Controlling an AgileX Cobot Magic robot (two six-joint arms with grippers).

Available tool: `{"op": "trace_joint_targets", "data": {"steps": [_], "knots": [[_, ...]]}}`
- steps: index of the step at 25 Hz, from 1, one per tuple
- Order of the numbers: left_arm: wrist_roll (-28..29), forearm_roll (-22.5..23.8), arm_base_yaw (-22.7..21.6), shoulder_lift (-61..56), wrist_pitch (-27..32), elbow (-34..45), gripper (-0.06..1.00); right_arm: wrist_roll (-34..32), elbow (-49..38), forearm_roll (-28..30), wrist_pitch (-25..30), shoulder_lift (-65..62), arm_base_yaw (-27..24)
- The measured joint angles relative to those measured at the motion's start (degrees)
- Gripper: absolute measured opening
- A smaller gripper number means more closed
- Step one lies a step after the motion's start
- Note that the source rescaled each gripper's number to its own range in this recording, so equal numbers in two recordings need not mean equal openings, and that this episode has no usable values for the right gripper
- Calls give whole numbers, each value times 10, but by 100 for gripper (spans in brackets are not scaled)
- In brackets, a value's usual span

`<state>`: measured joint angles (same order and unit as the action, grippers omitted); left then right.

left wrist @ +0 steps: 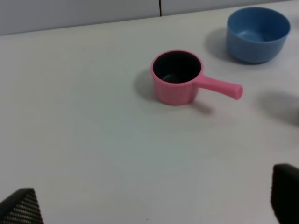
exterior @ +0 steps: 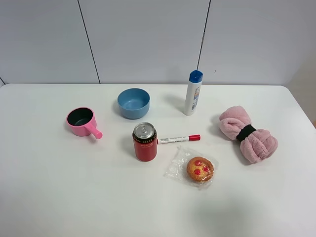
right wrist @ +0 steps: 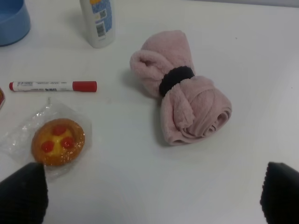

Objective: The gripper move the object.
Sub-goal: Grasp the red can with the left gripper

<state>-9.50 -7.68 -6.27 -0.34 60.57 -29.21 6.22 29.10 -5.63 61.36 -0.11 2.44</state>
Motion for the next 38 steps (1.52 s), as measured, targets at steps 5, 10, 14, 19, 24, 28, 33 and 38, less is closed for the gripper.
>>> {"op": "trace_joint_targets", "data": {"steps": [5,10,14,19,24,28,33,38], "knots": [[0,0,0,0,0,0,100,0,0,0,0,0,0],[0,0,0,0,0,0,100,0,0,0,0,0,0],[0,0,0,0,0,0,100,0,0,0,0,0,0],[0,0,0,0,0,0,100,0,0,0,0,0,0],[0,-1,0,0,0,0,100,0,0,0,0,0,0],[-1,-35,0,12,-1,0,100,0,0,0,0,0,0],[-41,-75,0,95,-2,-11,100,0,0,0,0,0,0],[-94,-82,0,214,-47,-17,100,0,0,-1,0,0,0]]}}
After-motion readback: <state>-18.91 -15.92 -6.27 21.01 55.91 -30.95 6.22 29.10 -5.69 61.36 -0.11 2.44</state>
